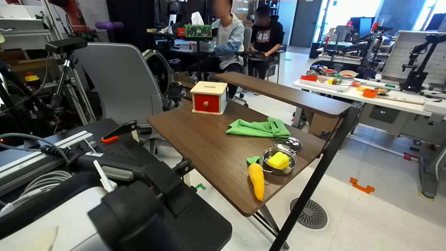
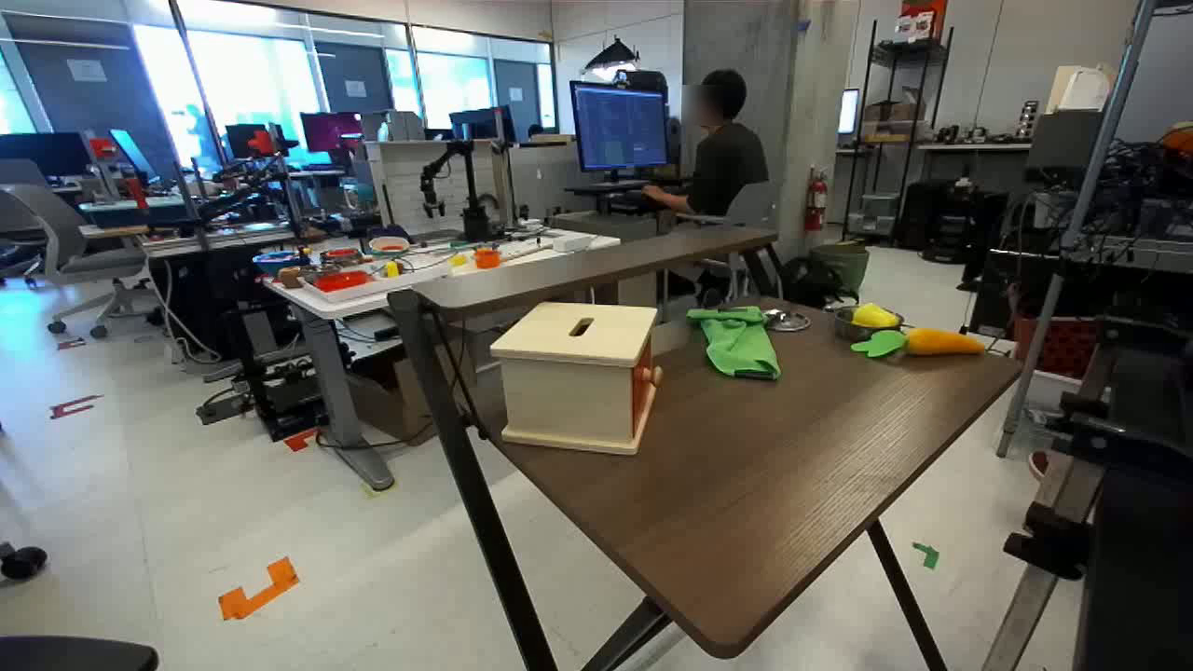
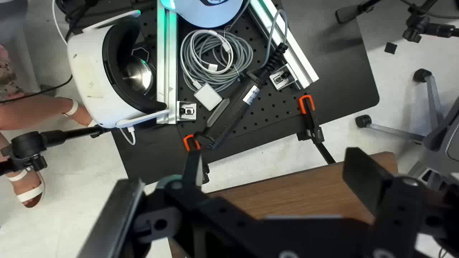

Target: Open the drawer of the cabinet on the table

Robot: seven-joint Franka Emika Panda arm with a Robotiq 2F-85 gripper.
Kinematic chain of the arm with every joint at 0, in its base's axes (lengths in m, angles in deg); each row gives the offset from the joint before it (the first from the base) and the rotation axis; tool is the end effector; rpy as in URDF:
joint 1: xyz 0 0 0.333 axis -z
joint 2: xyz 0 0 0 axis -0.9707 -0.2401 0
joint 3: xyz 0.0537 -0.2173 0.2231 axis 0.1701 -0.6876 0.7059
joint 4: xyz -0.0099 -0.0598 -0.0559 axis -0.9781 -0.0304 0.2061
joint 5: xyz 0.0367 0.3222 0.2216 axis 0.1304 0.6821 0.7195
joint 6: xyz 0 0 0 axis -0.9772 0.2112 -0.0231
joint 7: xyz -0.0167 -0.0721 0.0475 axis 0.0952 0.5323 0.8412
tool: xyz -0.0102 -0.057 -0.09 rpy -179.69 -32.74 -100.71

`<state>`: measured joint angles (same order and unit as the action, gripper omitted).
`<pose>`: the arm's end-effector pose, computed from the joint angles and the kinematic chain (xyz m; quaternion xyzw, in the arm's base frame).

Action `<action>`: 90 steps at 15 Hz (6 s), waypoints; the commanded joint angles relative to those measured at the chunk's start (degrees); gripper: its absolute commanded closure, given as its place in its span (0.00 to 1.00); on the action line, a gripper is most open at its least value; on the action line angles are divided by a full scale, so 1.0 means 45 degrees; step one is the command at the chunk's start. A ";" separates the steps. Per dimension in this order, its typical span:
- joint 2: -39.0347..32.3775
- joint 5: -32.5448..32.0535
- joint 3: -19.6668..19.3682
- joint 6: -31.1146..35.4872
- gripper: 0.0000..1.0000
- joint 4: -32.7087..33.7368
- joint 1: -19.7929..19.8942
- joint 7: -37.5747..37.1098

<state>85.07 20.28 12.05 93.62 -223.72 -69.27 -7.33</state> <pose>0.3026 -0.0653 0.5347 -0.9817 0.1338 0.1285 0.0425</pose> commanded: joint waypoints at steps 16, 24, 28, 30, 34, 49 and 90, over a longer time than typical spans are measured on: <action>-0.9471 0.0231 0.1708 0.9805 0.00 0.2139 -0.1502 -0.1176; -1.0946 0.0736 0.1822 1.0950 0.00 0.3220 -0.2165 -0.1174; -1.0968 0.0763 0.1815 1.0950 0.00 0.3272 -0.2159 -0.1174; -1.0968 0.0764 0.1815 1.0950 0.00 0.3273 -0.2159 -0.1174; -1.1575 -0.0473 0.1951 1.1684 0.00 0.3323 -0.2497 -0.0632; -1.7125 -0.2126 0.1581 2.0376 0.00 0.3924 -0.3683 0.1051; -2.1505 -0.2298 0.3548 1.7645 1.00 0.9619 -0.2285 0.5448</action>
<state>-10.51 10.49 29.02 174.43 -182.82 -78.56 17.57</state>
